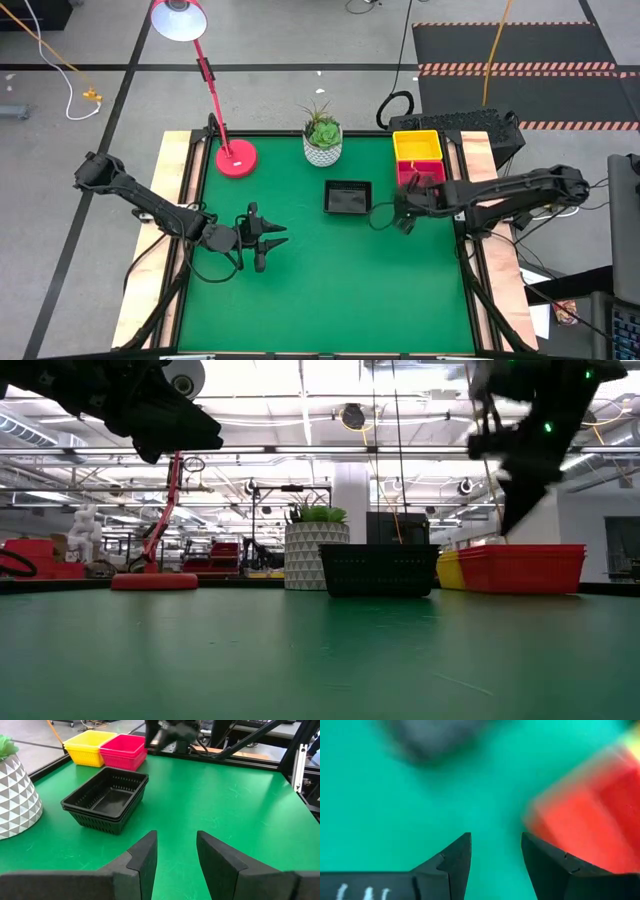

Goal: Stack baskets by color
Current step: Move the stacked black bins to the top of the table

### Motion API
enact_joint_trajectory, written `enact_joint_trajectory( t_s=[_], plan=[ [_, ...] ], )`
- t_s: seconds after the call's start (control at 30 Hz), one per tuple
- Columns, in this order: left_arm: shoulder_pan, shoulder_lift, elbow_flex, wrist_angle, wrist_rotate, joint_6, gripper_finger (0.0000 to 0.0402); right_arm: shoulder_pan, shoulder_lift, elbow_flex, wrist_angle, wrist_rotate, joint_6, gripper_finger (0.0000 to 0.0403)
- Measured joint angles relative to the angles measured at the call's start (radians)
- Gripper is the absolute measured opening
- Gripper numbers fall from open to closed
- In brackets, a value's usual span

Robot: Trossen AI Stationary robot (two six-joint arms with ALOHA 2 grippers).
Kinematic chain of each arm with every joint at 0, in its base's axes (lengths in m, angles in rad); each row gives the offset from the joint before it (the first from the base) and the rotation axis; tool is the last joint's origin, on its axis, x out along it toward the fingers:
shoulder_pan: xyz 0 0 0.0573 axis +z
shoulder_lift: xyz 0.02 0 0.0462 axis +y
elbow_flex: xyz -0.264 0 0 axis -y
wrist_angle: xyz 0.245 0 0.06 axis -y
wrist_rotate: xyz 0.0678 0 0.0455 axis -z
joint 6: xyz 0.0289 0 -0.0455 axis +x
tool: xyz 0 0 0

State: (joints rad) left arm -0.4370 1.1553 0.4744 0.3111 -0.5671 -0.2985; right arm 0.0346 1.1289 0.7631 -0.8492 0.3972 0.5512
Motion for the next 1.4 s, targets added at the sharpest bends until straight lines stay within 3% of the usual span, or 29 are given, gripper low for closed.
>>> enact_joint_trajectory(
  t_s=[0.1,0.2,0.43,0.7,1.07,1.4],
  plan=[
    [0.0,0.0,0.0,0.0,0.0,0.0,0.0138,0.081,0.007,0.001,0.248,-0.105,-0.078,0.0167],
    [0.0,0.0,0.0,0.0,0.0,-0.002,0.0138,0.161,0.055,0.001,0.462,-0.14,-0.137,0.0167],
    [0.002,0.0,0.0,0.001,0.0,-0.014,0.0138,0.236,0.249,0.003,0.763,-0.218,-0.175,0.0167],
    [0.017,0.0,0.0,0.01,0.0,-0.018,0.0138,0.168,0.547,0.213,0.725,-0.215,-0.354,0.0167],
    [0.016,0.0,0.0,-0.05,0.0,-0.025,0.0138,-0.003,0.77,0.487,0.524,-0.246,-0.474,0.0167],
    [0.016,0.0,0.0,-0.057,0.0,-0.024,0.0138,-0.143,0.799,0.489,0.378,-0.042,-0.497,0.014]
  ],
)
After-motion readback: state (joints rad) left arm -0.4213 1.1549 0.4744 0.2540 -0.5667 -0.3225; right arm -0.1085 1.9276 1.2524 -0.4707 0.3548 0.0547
